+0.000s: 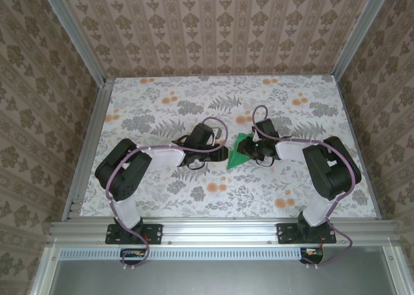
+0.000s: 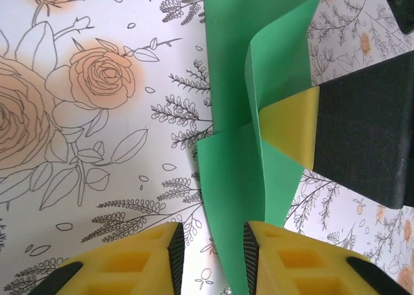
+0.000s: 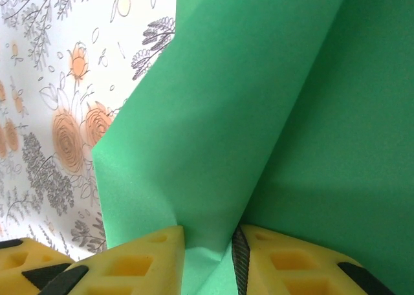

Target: Fold a paper plane with a square sheet of paper (pick it up from the middle)

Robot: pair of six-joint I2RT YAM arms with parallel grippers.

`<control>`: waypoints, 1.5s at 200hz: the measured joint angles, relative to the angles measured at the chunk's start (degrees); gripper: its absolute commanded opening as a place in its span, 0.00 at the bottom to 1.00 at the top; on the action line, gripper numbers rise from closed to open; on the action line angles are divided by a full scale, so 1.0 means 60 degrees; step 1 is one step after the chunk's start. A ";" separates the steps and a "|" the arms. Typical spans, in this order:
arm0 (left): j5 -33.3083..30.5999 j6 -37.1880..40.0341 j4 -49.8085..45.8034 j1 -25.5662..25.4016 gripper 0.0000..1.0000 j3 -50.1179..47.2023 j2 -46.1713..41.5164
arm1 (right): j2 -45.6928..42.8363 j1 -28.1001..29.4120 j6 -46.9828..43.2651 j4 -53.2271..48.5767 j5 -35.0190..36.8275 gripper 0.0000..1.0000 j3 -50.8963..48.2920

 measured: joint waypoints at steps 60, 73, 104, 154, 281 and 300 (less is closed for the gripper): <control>0.0076 -0.0073 0.0215 -0.0011 0.31 0.0178 0.0153 | 0.0047 0.0000 0.0000 -0.0860 0.0477 0.26 0.0397; 0.0280 -0.0073 0.0455 -0.0015 0.34 0.0248 0.0288 | 0.0047 0.0000 0.0000 -0.0860 0.0481 0.26 0.0397; 0.0776 -0.0102 0.0831 -0.0113 0.37 0.0353 0.0634 | 0.0044 0.0000 0.0000 -0.0772 0.0401 0.29 0.0375; 0.1224 -0.0062 0.0831 -0.0433 0.36 0.0878 0.1111 | -0.0036 -0.0051 0.0004 -0.0277 0.0193 0.31 0.0113; 0.0965 0.0080 0.0623 -0.0433 0.21 0.1009 0.1537 | -0.0040 -0.0444 0.0047 0.0805 -0.0943 0.32 -0.0430; 0.0965 0.0102 0.0627 -0.0433 0.18 0.1118 0.1614 | -0.0040 -0.0503 0.0051 0.0947 -0.1122 0.32 -0.0499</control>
